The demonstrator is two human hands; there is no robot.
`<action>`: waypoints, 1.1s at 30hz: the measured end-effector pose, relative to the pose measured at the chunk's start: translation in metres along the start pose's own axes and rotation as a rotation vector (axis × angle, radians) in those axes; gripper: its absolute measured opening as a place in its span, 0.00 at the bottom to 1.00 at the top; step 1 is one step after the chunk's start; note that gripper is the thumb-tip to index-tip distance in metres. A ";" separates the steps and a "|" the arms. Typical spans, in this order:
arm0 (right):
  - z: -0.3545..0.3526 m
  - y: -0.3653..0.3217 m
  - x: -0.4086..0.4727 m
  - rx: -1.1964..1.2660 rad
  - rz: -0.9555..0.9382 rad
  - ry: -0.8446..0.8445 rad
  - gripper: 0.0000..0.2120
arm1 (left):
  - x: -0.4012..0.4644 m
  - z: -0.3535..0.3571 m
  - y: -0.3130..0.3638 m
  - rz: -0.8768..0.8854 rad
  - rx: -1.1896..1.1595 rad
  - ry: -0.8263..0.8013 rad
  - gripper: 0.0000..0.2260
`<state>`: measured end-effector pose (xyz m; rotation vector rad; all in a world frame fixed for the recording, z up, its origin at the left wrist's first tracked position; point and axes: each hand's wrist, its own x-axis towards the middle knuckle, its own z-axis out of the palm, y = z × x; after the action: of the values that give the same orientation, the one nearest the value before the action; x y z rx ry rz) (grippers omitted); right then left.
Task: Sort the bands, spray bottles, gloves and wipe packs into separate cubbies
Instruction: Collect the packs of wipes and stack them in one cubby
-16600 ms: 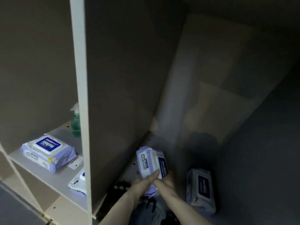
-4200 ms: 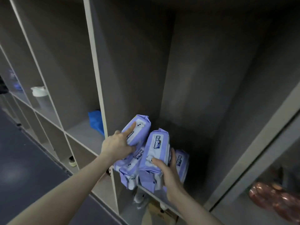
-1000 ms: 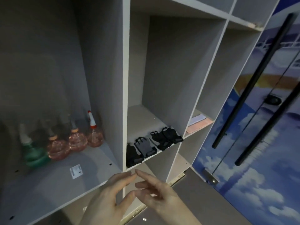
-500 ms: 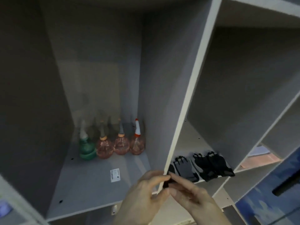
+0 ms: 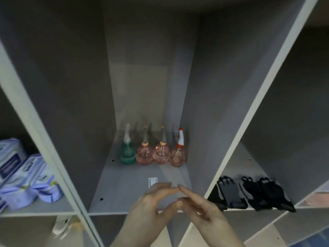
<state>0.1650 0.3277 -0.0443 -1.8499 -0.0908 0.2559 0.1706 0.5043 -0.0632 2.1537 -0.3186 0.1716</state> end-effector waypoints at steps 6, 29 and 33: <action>0.054 0.001 -0.031 -0.073 -0.015 -0.056 0.22 | -0.075 -0.037 -0.034 -0.049 0.017 0.207 0.26; 0.380 -0.057 -0.005 -0.077 -0.074 -0.441 0.49 | -0.241 -0.343 -0.203 -0.311 0.244 0.408 0.29; 0.435 -0.058 0.015 -0.078 -0.109 -0.383 0.54 | -0.236 -0.389 -0.244 -0.305 0.608 0.322 0.44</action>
<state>0.0871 0.7547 -0.1088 -1.8456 -0.4709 0.5341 0.0149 0.9952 -0.0924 2.6817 0.2881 0.4822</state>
